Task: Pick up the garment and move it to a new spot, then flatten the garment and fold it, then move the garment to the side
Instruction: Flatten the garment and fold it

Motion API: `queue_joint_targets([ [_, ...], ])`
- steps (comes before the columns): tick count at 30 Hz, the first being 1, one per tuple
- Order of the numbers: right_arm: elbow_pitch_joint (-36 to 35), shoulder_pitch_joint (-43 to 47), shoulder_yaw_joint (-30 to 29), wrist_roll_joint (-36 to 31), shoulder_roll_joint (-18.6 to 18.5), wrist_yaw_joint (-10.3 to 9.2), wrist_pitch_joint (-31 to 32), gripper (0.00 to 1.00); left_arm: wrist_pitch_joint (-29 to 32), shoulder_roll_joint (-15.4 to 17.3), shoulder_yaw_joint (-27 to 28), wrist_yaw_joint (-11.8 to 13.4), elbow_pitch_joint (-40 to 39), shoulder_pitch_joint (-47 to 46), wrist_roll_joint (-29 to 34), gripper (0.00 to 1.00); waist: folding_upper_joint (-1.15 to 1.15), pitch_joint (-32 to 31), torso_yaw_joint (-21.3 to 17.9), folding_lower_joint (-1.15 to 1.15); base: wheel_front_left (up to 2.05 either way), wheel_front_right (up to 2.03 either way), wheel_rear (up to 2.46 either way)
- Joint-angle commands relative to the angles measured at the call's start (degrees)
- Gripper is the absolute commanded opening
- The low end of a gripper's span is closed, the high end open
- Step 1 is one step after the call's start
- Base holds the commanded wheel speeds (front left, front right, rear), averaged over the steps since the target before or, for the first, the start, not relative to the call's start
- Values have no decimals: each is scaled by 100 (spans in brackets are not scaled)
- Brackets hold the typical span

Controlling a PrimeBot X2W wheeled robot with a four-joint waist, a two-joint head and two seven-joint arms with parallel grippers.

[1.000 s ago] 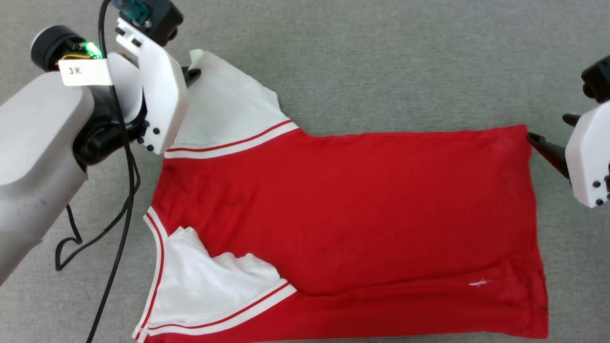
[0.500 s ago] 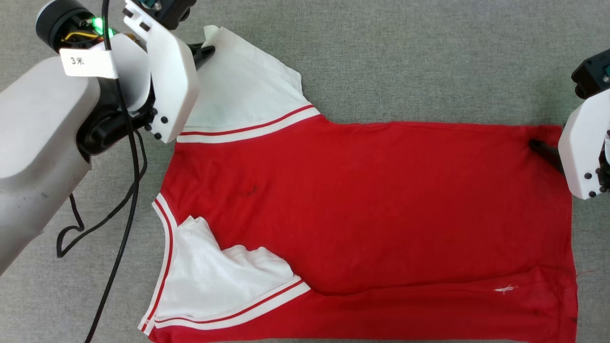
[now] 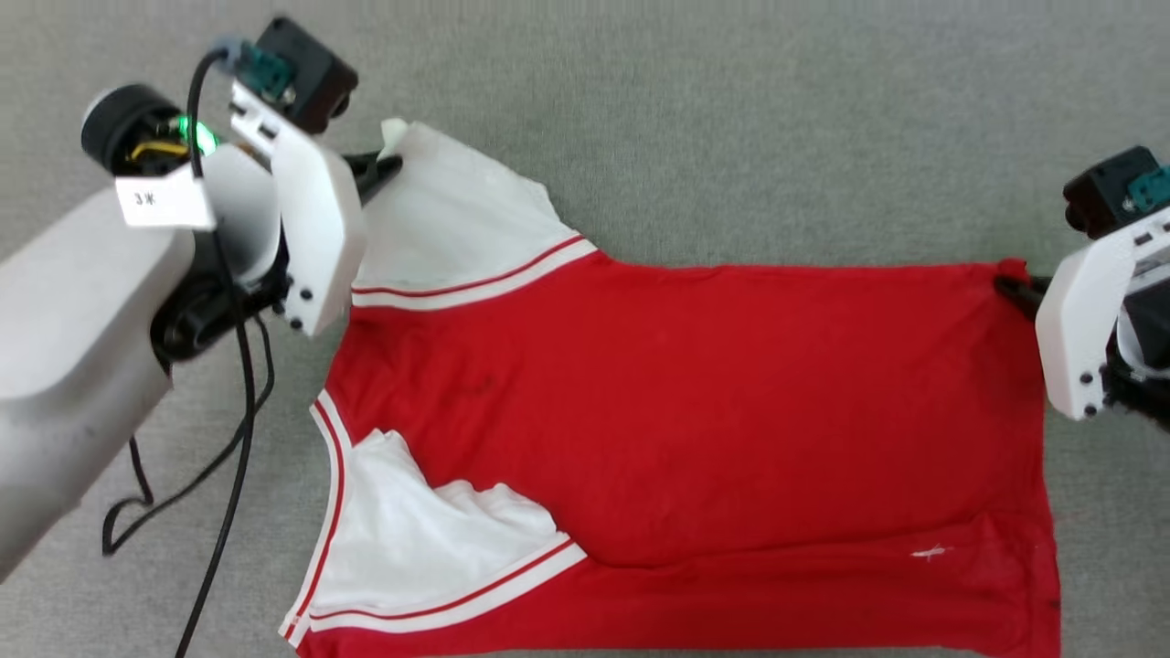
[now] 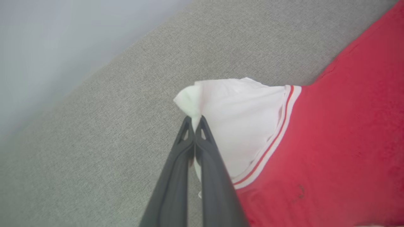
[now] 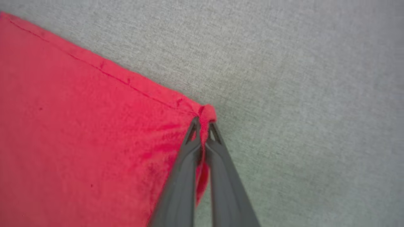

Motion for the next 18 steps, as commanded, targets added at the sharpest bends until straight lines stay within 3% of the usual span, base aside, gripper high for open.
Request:
queue_joint_targets([
  [1,-31,142,18,39,-49,-5,-97,0,-75,61,0,43,-38,160,-21,0,0,-266,-30,0,0,0,0],
  [9,-327,982,-56,257,-171,-5,-620,0,-423,582,-8,422,-721,1136,-275,0,0,-954,-58,0,0,0,0],
  [18,-852,2203,-407,358,-250,-5,-861,0,-844,1301,-134,1202,-1860,2548,-648,0,0,-1431,-22,0,0,0,0],
])
